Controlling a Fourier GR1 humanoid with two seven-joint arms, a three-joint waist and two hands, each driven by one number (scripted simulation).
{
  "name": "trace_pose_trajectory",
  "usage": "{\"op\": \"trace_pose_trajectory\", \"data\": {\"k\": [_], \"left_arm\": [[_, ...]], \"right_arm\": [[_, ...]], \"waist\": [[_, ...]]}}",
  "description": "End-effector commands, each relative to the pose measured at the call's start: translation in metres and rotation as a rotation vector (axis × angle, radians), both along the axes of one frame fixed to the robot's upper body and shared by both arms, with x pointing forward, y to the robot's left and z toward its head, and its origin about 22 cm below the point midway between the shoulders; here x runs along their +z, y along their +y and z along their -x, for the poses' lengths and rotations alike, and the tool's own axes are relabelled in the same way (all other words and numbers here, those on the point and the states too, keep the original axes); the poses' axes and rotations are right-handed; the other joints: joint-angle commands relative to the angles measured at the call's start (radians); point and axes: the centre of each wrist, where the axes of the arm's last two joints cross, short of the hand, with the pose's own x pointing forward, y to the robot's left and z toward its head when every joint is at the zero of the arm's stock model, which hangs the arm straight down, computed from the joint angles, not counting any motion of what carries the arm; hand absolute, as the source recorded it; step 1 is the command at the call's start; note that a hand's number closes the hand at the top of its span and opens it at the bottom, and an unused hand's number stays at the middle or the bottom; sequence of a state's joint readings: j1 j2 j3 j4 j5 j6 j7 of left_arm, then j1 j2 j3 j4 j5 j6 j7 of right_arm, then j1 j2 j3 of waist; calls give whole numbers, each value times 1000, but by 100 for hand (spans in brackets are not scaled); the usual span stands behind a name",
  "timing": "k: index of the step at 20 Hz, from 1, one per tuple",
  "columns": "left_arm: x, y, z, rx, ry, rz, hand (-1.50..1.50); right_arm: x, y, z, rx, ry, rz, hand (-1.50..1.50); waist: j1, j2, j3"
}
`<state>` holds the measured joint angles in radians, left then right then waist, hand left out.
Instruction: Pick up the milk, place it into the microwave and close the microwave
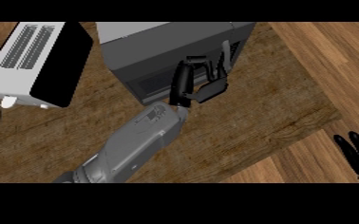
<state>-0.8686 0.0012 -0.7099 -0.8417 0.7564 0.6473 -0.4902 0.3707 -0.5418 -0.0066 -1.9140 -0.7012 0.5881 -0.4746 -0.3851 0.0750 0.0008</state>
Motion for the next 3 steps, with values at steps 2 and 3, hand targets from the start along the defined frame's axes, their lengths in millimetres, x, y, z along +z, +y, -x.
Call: {"op": "trace_pose_trajectory", "data": {"k": [2, 3], "left_arm": [[17, -1, -20, -4, 6, -6, 150], [11, 1, -18, 2, 15, -8, 150]], "right_arm": [[4, -1, 2, 30, -11, -8, -150], [4, -4, 4, 32, -4, -12, -150]], "waist": [[-12, 17, 0], [-16, 18, 0]]}}
